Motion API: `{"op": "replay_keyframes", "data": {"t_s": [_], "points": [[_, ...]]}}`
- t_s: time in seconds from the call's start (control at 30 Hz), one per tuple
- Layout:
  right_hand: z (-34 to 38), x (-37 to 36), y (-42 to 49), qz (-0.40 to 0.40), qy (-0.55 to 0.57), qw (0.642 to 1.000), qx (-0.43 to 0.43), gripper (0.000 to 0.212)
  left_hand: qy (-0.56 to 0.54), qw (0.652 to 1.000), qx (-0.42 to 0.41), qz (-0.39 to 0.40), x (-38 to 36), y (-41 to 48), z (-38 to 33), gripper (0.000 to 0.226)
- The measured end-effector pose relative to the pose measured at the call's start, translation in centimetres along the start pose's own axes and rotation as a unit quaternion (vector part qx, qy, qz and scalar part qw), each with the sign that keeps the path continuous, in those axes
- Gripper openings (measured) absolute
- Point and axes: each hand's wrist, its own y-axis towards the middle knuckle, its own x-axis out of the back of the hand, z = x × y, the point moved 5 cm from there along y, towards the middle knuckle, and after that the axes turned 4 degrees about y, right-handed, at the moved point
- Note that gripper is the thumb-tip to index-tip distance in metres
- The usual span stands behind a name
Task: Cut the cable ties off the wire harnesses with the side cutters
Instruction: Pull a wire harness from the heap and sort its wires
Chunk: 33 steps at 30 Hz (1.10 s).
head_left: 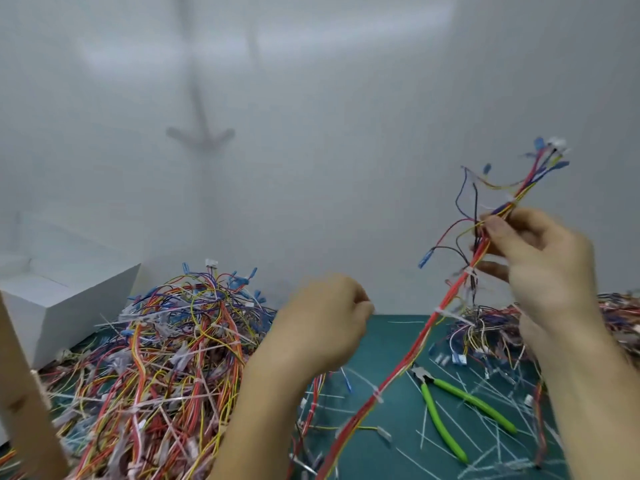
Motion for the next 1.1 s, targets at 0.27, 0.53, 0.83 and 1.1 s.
{"op": "replay_keyframes", "data": {"t_s": [0.27,0.53,0.83,1.1], "points": [[1.4,-1.4,-0.8,-0.010,-0.161,0.973,0.166,0.013,-0.129,0.968,0.114,0.184,-9.9,2.7,7.0,0.018],[2.6,-0.6,-0.7,-0.023,-0.199,0.958,0.207,0.015,-0.050,0.970,0.188,0.143,-11.7,3.5,15.1,0.051],[2.1,0.4,-0.2,-0.037,-0.161,0.965,0.202,0.014,0.034,0.987,0.141,0.074,-10.5,3.7,20.4,0.042],[0.7,-0.9,-0.5,0.024,-0.093,0.988,0.120,0.013,0.325,0.941,0.075,-0.058,-9.7,2.6,15.6,0.020]]}}
